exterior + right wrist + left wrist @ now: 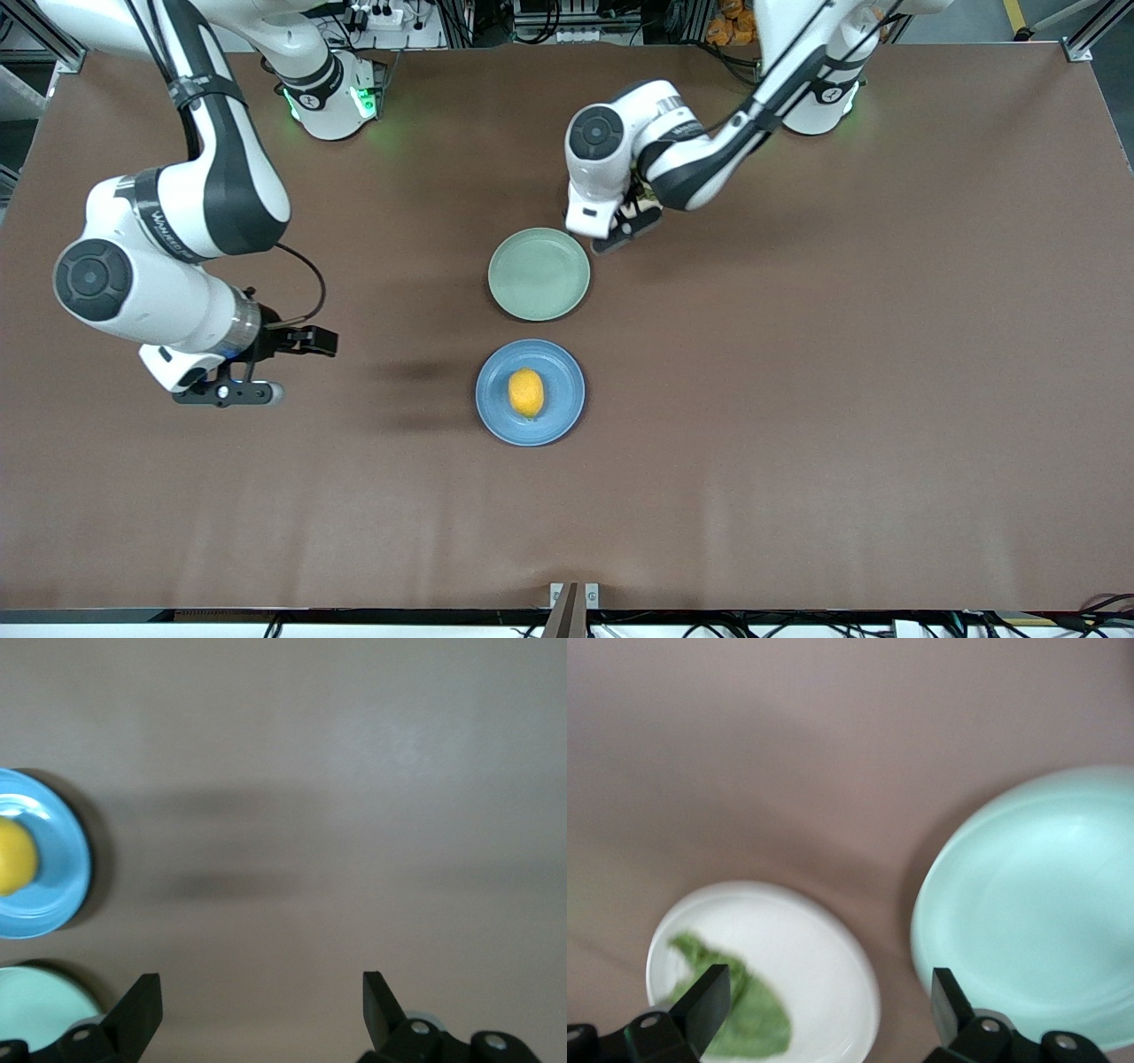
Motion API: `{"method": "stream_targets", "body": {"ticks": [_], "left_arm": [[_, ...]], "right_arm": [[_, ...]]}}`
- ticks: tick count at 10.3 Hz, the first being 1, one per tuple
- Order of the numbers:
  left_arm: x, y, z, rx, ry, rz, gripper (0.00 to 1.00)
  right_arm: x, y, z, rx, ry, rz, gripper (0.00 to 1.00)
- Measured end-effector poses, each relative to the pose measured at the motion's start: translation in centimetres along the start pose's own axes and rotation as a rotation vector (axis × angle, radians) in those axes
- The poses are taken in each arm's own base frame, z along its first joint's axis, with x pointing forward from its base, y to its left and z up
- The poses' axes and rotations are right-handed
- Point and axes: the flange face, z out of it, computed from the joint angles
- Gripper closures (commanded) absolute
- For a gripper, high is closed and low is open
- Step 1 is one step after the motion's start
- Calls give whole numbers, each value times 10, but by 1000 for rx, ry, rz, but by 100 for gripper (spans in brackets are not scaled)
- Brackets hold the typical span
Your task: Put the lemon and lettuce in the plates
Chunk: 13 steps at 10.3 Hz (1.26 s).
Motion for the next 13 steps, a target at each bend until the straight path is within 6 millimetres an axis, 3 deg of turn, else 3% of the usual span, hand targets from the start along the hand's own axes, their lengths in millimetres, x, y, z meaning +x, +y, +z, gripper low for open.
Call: {"method": "stream_targets", "body": {"ticks": [2, 4, 6, 9, 13], "left_arm": [[87, -3, -55, -54, 66, -68, 0], [146, -22, -73, -51, 92, -49, 0], [172, -44, -79, 4, 90, 19, 0], [196, -70, -106, 32, 123, 147, 0], [259, -143, -151, 2, 113, 294, 0]], "right_arm": [[-10, 54, 6, -15, 16, -31, 0], [-17, 91, -17, -23, 47, -51, 0], [-31, 109, -59, -19, 92, -57, 0], [-68, 114, -121, -22, 56, -64, 0], [-99, 116, -200, -62, 29, -53, 0]]}}
